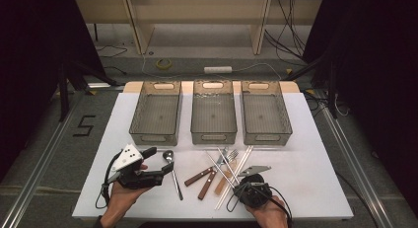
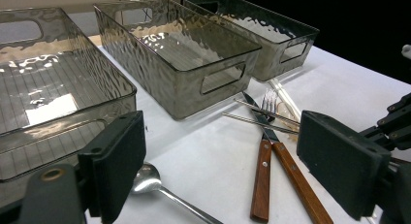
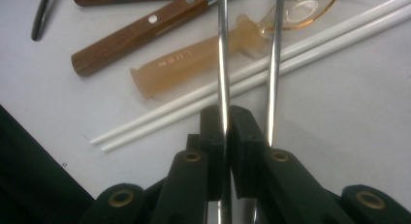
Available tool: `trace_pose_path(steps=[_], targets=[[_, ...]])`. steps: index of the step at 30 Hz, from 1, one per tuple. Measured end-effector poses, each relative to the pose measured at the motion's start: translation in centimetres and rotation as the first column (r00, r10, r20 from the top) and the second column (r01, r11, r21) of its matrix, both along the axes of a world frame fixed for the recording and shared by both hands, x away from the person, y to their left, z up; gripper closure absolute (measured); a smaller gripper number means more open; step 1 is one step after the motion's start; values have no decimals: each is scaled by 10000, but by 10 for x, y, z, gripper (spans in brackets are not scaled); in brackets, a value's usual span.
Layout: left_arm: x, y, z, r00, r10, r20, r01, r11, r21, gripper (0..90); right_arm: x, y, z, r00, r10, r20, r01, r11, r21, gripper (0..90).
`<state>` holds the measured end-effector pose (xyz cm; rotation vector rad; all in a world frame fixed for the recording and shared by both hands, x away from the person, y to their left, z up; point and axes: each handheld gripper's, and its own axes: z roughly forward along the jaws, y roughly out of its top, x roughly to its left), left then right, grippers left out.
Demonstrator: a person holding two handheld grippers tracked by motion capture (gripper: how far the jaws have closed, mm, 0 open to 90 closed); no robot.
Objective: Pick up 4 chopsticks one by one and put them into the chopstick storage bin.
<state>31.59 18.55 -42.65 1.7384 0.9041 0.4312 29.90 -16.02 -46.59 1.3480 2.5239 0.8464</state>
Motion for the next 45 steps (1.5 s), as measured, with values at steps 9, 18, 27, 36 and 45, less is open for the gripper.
trace_pose_path(steps=[9, 18, 27, 36, 45], targets=[[1, -2, -1, 9992, -367, -127, 369, 9993, 105, 176, 0, 0, 10, 9968, 688, 399, -694, 9975, 154, 857], [2, -20, -4, 9869, -1578, -345, 1603, 9829, 908, 177, 2, 3, 22, 9830, 1698, 694, -1718, 9849, 233, 857], [1, -42, -5, 9635, -2593, -662, 2670, 9482, 1718, 174, 0, 16, 31, 9569, 2795, 794, -2810, 9597, 81, 857], [1, -56, -3, 9442, -3171, -889, 3292, 9018, 2800, 167, -1, 24, 35, 9272, 3658, 803, -3662, 9305, -104, 857], [1, -71, -8, 9288, -3510, -1191, 3676, 8304, 4187, 175, -3, 32, 39, 8997, 4302, 736, -4285, 9027, -387, 857]])
